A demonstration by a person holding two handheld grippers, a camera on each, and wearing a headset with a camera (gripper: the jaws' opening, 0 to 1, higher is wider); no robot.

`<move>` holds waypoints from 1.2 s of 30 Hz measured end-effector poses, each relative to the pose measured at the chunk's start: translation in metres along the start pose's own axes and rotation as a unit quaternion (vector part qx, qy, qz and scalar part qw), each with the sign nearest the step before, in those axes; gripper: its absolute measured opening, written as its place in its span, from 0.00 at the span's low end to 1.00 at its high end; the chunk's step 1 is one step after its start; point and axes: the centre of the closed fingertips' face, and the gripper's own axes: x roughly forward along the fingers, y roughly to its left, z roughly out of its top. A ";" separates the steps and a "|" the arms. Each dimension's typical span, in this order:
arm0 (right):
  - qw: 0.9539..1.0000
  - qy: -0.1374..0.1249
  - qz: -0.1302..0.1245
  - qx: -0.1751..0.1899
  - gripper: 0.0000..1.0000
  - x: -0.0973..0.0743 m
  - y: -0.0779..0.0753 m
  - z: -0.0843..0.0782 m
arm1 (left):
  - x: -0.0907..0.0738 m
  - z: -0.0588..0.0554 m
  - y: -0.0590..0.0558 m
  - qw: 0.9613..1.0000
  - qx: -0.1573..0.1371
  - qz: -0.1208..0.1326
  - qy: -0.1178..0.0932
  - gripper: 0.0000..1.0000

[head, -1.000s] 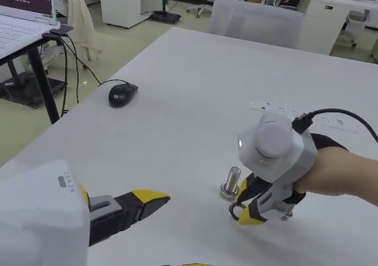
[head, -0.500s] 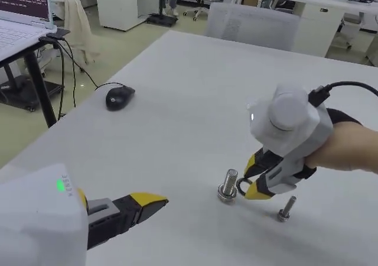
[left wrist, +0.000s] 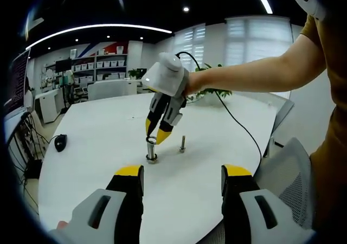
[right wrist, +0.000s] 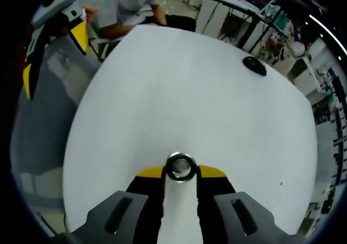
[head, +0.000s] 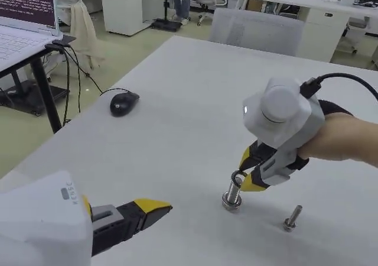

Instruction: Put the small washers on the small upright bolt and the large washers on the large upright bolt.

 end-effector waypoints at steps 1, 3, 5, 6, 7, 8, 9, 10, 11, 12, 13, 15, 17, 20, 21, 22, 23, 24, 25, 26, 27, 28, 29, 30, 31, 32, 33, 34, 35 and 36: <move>1.000 0.001 0.002 0.000 0.22 0.001 -0.001 0.000 | 0.000 0.000 0.001 1.000 0.000 0.000 0.000 0.57; 1.000 0.002 0.005 0.000 0.22 0.003 -0.002 0.000 | 0.001 0.001 0.002 1.000 0.000 0.001 -0.002 0.57; 1.000 0.006 0.011 -0.001 0.22 0.005 -0.003 -0.001 | 0.002 0.000 0.003 1.000 -0.001 0.001 -0.002 0.57; 1.000 0.007 0.013 -0.002 0.22 0.006 -0.003 -0.002 | 0.002 0.000 0.004 1.000 -0.002 0.001 -0.001 0.57; 1.000 0.008 0.016 -0.001 0.22 0.007 -0.003 -0.003 | 0.002 -0.001 0.004 1.000 -0.002 0.001 0.000 0.57; 1.000 0.010 0.021 -0.001 0.22 0.009 -0.002 -0.003 | 0.002 -0.001 0.004 1.000 -0.003 0.001 0.000 0.57; 1.000 0.010 0.021 -0.001 0.22 0.010 -0.002 -0.003 | 0.002 -0.002 0.005 1.000 -0.004 0.001 0.001 0.57; 1.000 0.012 0.021 -0.004 0.22 0.011 -0.002 -0.003 | 0.002 -0.002 0.005 1.000 -0.005 0.002 0.000 0.57; 1.000 0.012 0.022 -0.004 0.22 0.011 -0.002 -0.003 | 0.002 -0.002 0.005 1.000 -0.005 0.003 0.000 0.57; 1.000 0.012 0.023 -0.004 0.22 0.012 -0.001 -0.003 | 0.002 -0.003 0.006 1.000 -0.007 0.004 -0.001 0.57; 1.000 0.014 0.023 -0.006 0.22 0.013 -0.001 -0.003 | 0.002 -0.004 0.006 1.000 -0.008 0.004 -0.001 0.57; 1.000 0.017 0.025 -0.007 0.22 0.016 -0.001 -0.004 | 0.002 -0.006 0.007 1.000 -0.009 0.004 0.001 0.57; 0.999 0.020 0.027 -0.012 0.22 0.019 -0.001 -0.005 | 0.002 -0.007 0.007 1.000 -0.008 0.005 0.003 0.57; 0.999 0.023 0.030 -0.012 0.22 0.023 -0.001 -0.007 | 0.002 -0.007 0.007 1.000 -0.010 0.006 0.000 0.57; 0.999 0.025 0.031 -0.013 0.22 0.025 0.000 -0.007 | 0.002 -0.007 0.008 1.000 -0.011 0.007 0.000 0.57; 0.999 0.028 0.031 -0.013 0.22 0.027 0.000 -0.008 | 0.002 -0.007 0.008 1.000 -0.011 0.008 0.000 0.57; 0.999 0.030 0.031 -0.014 0.22 0.029 0.000 -0.009 | 0.002 -0.008 0.008 1.000 -0.012 0.008 0.001 0.57; 0.999 0.030 0.032 -0.013 0.22 0.030 0.000 -0.010 | 0.002 -0.008 0.009 1.000 -0.012 0.008 0.001 0.57; 0.999 0.029 0.034 -0.010 0.22 0.033 0.000 -0.011 | 0.001 -0.008 0.009 1.000 -0.012 0.009 0.000 0.57; 0.999 0.027 0.035 -0.008 0.22 0.035 0.000 -0.011 | 0.001 -0.007 0.008 1.000 -0.012 0.009 -0.001 0.57; 0.999 0.028 0.035 -0.006 0.22 0.036 0.000 -0.012 | 0.002 -0.007 0.007 1.000 -0.012 0.008 0.001 0.57; 0.999 0.028 0.036 -0.005 0.22 0.037 0.000 -0.013 | 0.002 -0.007 0.007 1.000 -0.011 0.008 0.001 0.57; 0.999 0.027 0.036 -0.003 0.22 0.038 0.000 -0.013 | 0.002 -0.007 0.007 1.000 -0.011 0.009 0.002 0.57; 0.999 0.027 0.036 -0.003 0.22 0.040 0.000 -0.014 | 0.002 -0.007 0.007 1.000 -0.011 0.008 0.002 0.57; 0.999 0.027 0.037 -0.002 0.22 0.041 0.001 -0.015 | 0.002 -0.007 0.007 1.000 -0.011 0.008 0.002 0.57; 0.999 0.028 0.037 -0.003 0.22 0.043 0.001 -0.016 | 0.003 -0.006 0.007 1.000 -0.011 0.009 0.002 0.57; 0.999 0.030 0.036 -0.004 0.22 0.044 0.001 -0.017 | 0.003 -0.006 0.007 1.000 -0.012 0.009 0.002 0.57; 0.999 0.027 0.037 -0.002 0.22 0.045 0.001 -0.017 | 0.003 -0.006 0.007 1.000 -0.012 0.008 0.002 0.57; 0.999 0.027 0.037 0.000 0.22 0.046 0.001 -0.018 | 0.004 -0.006 0.008 1.000 -0.011 0.008 0.003 0.57; 0.999 0.027 0.037 0.001 0.22 0.047 0.000 -0.018 | 0.004 -0.007 0.008 1.000 -0.011 0.008 0.004 0.57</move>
